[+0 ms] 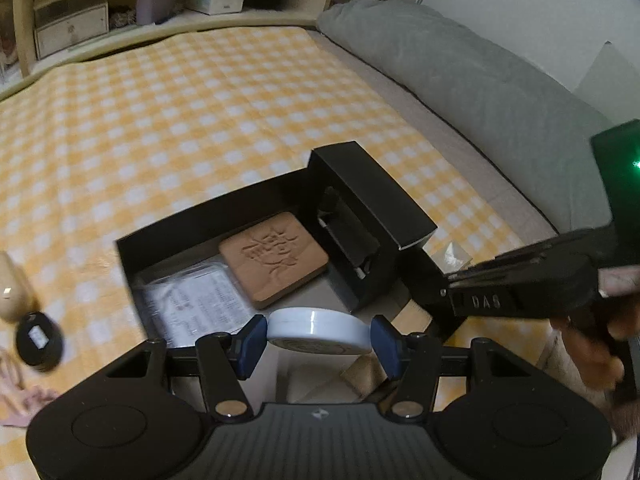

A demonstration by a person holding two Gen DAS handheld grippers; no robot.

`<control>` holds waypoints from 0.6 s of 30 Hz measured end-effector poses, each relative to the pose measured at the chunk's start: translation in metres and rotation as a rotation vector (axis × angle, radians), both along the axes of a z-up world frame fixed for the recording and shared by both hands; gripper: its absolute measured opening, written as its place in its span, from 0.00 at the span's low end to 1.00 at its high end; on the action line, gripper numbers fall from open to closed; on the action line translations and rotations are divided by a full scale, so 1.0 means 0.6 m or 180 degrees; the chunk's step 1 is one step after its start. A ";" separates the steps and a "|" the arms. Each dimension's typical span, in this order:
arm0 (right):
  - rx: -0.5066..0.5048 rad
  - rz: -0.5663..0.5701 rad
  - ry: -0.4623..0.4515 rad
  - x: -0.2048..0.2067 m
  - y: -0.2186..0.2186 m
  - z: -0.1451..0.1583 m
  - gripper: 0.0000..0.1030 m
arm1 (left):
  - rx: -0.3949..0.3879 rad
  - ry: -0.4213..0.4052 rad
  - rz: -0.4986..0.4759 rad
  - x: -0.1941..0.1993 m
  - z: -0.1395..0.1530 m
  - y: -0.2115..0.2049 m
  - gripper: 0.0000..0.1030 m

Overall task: Organize rigid objects
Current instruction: 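Carry the tape measure into the tray and open the left gripper, then lift the left gripper away from the tray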

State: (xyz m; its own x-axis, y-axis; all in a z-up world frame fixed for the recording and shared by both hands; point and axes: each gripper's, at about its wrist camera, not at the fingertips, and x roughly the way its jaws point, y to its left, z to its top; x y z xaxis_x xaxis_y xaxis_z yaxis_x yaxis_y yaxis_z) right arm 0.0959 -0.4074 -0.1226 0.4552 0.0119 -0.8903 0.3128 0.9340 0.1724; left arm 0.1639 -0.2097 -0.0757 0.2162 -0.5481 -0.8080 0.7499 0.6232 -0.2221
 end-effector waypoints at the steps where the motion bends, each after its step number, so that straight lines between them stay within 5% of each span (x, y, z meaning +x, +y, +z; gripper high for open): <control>1: 0.0000 0.0002 -0.0001 0.000 0.000 0.000 0.08 | -0.0009 0.0034 0.0003 0.003 -0.004 -0.005 0.56; 9: -0.0013 0.0023 0.0022 0.002 0.001 -0.001 0.08 | -0.0059 0.0272 0.0110 0.017 -0.031 -0.017 0.58; 12: -0.0035 0.0040 0.0049 0.006 0.003 -0.003 0.08 | -0.0218 0.0259 0.0295 0.021 -0.032 -0.010 0.90; 18: -0.0031 0.0047 0.0088 0.007 0.001 -0.008 0.08 | -0.0195 0.0253 0.0301 0.025 -0.033 0.002 0.92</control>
State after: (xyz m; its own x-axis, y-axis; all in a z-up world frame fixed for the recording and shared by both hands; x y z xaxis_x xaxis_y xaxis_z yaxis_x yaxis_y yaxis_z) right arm 0.1000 -0.4067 -0.1272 0.4302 0.0096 -0.9027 0.3036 0.9402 0.1547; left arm 0.1789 -0.2083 -0.0956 0.2058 -0.5771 -0.7903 0.6669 0.6737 -0.3183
